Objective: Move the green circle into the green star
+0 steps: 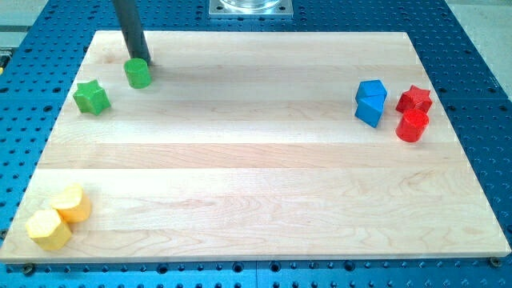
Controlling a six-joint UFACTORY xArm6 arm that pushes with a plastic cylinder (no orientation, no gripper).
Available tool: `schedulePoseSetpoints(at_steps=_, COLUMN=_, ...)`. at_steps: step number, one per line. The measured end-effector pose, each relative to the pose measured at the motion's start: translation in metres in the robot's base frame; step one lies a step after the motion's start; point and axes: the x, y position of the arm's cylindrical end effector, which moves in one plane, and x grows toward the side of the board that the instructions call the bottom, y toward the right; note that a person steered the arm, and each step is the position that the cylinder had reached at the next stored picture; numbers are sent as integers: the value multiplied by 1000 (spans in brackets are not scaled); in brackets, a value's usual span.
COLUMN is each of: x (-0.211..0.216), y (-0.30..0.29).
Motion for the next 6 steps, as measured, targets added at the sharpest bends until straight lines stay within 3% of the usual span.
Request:
schedulePoseSetpoints(at_steps=2, x=52, y=0)
schedulePoseSetpoints(at_steps=6, x=97, y=33)
